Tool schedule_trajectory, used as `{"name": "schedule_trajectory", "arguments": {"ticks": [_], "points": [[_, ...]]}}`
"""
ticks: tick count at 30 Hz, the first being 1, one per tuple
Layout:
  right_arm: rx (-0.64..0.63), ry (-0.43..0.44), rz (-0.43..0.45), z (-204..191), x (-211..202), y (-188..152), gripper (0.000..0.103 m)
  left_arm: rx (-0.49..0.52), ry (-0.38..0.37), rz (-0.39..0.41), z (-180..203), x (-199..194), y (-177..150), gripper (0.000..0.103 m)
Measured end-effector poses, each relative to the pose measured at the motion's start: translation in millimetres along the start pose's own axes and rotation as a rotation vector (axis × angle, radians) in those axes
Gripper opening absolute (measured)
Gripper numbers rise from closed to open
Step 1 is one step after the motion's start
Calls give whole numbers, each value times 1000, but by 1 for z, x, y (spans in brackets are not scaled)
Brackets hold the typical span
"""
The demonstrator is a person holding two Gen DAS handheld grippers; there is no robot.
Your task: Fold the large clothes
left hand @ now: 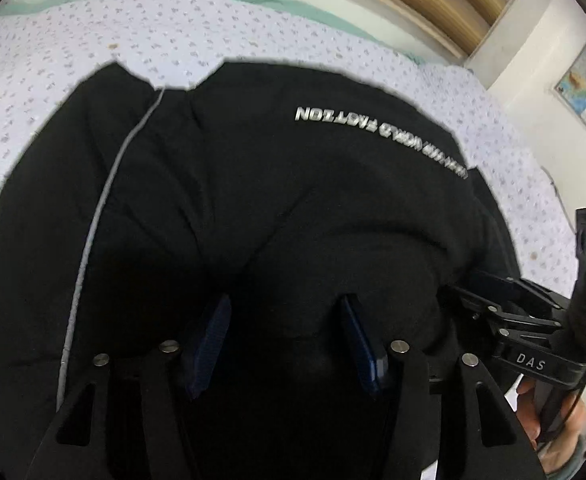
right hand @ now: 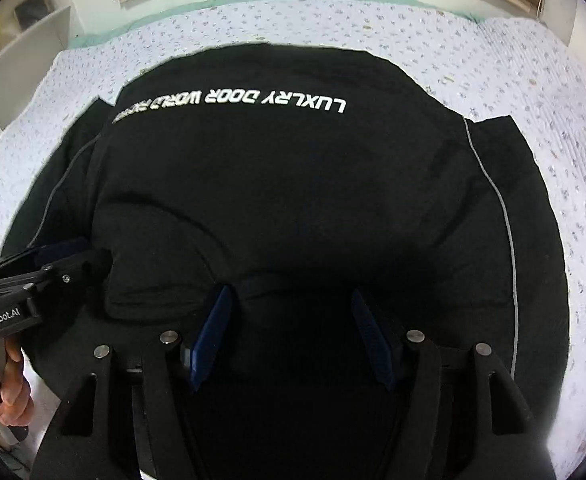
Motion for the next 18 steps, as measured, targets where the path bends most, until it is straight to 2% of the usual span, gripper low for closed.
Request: {"name": "schedule_trajectory", "arguments": {"ticks": [1,2,4,6,9,12,13,14,15,16,17,18], "points": [[1,19,14,-2,-6,7,67,28,-3,11,5,-10,6,56],[-4,45,64,-6,-16,24,67,56,-10,25,11,-17,11,56],[-15,28,138,-6,-25,49,67,92,-39,69,24,-24,28,56],[22,8,162,1,-16,72,67,70,-67,99,36,-20,52,56],[159,-8,84,25,31,81,67,0,-53,56,34,11,68,56],[173,-24,-51,38,81,59,67,-59,-20,-57,15,64,61,56],[178,-18,-60,40,90,54,67,-116,-28,-109,6,80,53,55],[178,-17,-56,41,93,53,67,-215,-58,-136,-4,88,50,55],[172,-20,-49,42,95,52,67,-273,-80,-137,-8,88,50,54],[161,-26,-42,42,94,53,67,-306,-88,-126,-11,84,52,48],[154,-28,-38,44,95,57,67,-284,-75,-123,-13,81,51,38],[152,-26,-32,41,90,56,67,-251,-71,-113,-12,74,50,36]]}}
Point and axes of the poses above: each gripper's, at about its wrist camera, not at the fingertips, and x roughly the way its jaws point, z to its right, y to its top, the point moved 10 cm from there along x, roughly the way its jaws point, and after that the axes turned 14 degrees about z, right-handed, at the moved point
